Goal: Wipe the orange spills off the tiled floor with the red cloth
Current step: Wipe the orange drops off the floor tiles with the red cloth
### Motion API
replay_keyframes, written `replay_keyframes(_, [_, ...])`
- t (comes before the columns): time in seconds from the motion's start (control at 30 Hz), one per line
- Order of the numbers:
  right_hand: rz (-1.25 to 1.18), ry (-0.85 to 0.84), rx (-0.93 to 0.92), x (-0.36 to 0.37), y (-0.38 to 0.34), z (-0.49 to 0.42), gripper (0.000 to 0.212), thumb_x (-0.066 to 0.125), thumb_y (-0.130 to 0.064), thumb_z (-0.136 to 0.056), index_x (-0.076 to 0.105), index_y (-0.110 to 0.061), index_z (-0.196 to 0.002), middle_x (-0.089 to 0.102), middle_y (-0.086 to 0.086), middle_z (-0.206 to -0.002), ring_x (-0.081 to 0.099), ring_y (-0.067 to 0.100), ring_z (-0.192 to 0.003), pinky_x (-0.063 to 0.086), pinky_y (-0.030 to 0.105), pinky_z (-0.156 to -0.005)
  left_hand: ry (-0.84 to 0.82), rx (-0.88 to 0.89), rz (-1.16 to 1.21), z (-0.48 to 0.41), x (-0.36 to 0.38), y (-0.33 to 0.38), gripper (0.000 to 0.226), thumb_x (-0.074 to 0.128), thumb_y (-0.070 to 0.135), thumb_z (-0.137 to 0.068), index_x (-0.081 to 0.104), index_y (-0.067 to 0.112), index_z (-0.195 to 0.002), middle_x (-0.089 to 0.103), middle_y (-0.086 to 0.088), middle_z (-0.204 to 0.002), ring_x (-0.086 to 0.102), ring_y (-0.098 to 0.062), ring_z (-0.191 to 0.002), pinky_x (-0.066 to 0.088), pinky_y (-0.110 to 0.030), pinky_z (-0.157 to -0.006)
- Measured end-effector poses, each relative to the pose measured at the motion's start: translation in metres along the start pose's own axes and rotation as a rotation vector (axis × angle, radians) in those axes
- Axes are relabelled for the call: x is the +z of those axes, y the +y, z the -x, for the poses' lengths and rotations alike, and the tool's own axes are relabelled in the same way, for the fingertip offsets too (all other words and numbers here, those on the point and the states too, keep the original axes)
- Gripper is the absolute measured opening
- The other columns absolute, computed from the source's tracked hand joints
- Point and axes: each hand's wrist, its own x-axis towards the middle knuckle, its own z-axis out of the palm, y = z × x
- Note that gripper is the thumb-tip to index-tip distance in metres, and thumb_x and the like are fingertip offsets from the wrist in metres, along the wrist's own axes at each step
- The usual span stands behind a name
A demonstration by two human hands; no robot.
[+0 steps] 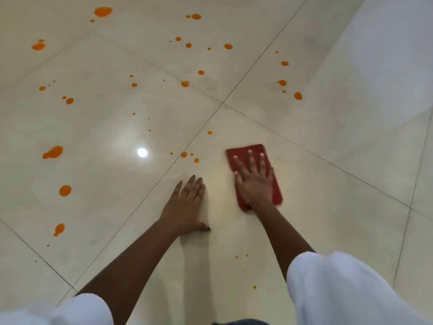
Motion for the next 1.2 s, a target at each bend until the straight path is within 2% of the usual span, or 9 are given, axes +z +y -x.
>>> replay_keyframes(0.13, [-0.082, 0.075, 0.221, 0.012, 0.021, 0.063, 0.053, 0.031, -0.044, -0.096, 0.013, -0.041, -0.146, 0.008, 0.005, -0.159, -0.001, 0.033, -0.145, 0.010, 0.059, -0.112, 0.030, 0.014, 0.030, 0.002, 0.002, 0.007, 0.116, 0.048, 0.076, -0.074, -0.011, 0.009, -0.149, -0.018, -0.006, -0.159, -0.024, -0.023, -0.144, -0.020, -0.043, -0.111])
replay_keyframes(0.23, [-0.057, 0.080, 0.051, 0.031, -0.021, 0.111, 0.053, 0.035, -0.042, -0.087, 0.039, -0.035, -0.140, 0.033, 0.010, -0.151, 0.026, 0.039, -0.139, 0.027, 0.062, -0.103, 0.006, 0.007, 0.073, 0.002, 0.005, 0.015, 0.118, 0.051, 0.075, -0.073, -0.014, 0.011, -0.148, -0.022, -0.006, -0.158, -0.028, -0.022, -0.142, -0.024, -0.042, -0.109])
replay_keyframes(0.33, [0.007, 0.051, -0.171, 0.021, -0.032, 0.063, 0.051, 0.032, -0.045, -0.093, 0.026, -0.041, -0.144, 0.014, 0.004, -0.158, 0.005, 0.032, -0.145, 0.011, 0.056, -0.112, 0.024, 0.017, 0.034, 0.003, 0.005, 0.019, 0.119, 0.051, 0.076, -0.071, -0.012, 0.011, -0.149, -0.021, -0.007, -0.158, -0.027, -0.022, -0.143, -0.022, -0.043, -0.109])
replay_keyframes(0.43, [0.014, 0.026, 0.025, 0.011, 0.012, 0.042, 0.053, 0.029, -0.046, -0.097, 0.012, -0.042, -0.146, 0.001, 0.001, -0.160, -0.008, 0.028, -0.145, 0.002, 0.053, -0.113, 0.039, 0.049, -0.005, 0.004, 0.003, 0.022, 0.118, 0.050, 0.076, -0.072, -0.009, 0.010, -0.149, -0.018, -0.007, -0.159, -0.023, -0.023, -0.144, -0.021, -0.043, -0.110])
replay_keyframes(0.53, [-0.036, 0.098, 0.179, 0.023, 0.029, 0.100, 0.054, 0.030, -0.046, -0.096, 0.014, -0.041, -0.146, 0.007, 0.004, -0.159, -0.001, 0.032, -0.145, 0.009, 0.057, -0.112, 0.026, 0.093, 0.020, 0.003, 0.003, 0.028, 0.113, 0.049, 0.073, -0.076, -0.011, 0.011, -0.149, -0.019, -0.006, -0.159, -0.023, -0.021, -0.144, -0.022, -0.041, -0.110])
replay_keyframes(0.67, [0.000, 0.105, 0.039, 0.040, -0.013, 0.144, 0.054, 0.034, -0.045, -0.089, 0.035, -0.035, -0.142, 0.029, 0.009, -0.153, 0.023, 0.038, -0.140, 0.024, 0.062, -0.105, 0.005, 0.088, 0.029, 0.005, 0.006, 0.032, 0.109, 0.046, 0.072, -0.078, -0.012, 0.013, -0.149, -0.022, -0.005, -0.158, -0.026, -0.021, -0.143, -0.020, -0.042, -0.112])
replay_keyframes(0.8, [0.015, 0.055, 0.050, 0.029, 0.016, 0.109, 0.053, 0.033, -0.046, -0.096, 0.017, -0.041, -0.146, 0.007, 0.003, -0.159, 0.000, 0.030, -0.146, 0.005, 0.055, -0.113, -0.004, 0.122, 0.016, 0.009, 0.005, 0.033, 0.108, 0.049, 0.070, -0.079, -0.008, 0.012, -0.150, -0.021, -0.007, -0.158, -0.025, -0.021, -0.143, -0.020, -0.041, -0.112])
replay_keyframes(0.93, [-0.060, 0.144, 0.289, 0.043, 0.030, 0.177, 0.055, 0.027, -0.048, -0.093, 0.022, -0.034, -0.146, 0.017, 0.009, -0.157, 0.010, 0.036, -0.144, 0.016, 0.062, -0.109, -0.020, 0.150, 0.020, 0.018, 0.006, 0.039, 0.107, 0.051, 0.068, -0.079, -0.008, 0.012, -0.150, -0.021, -0.006, -0.158, -0.025, -0.021, -0.143, -0.019, -0.041, -0.112])
replay_keyframes(1.2, [-0.016, 0.113, 0.111, 0.042, 0.008, 0.144, 0.056, 0.035, -0.047, -0.095, 0.018, -0.034, -0.147, 0.012, 0.009, -0.158, 0.007, 0.031, -0.145, 0.008, 0.059, -0.111, -0.033, 0.155, -0.024, 0.019, 0.004, 0.028, 0.107, 0.051, 0.067, -0.080, -0.008, 0.012, -0.150, -0.020, -0.006, -0.158, -0.024, -0.021, -0.144, -0.018, -0.042, -0.113])
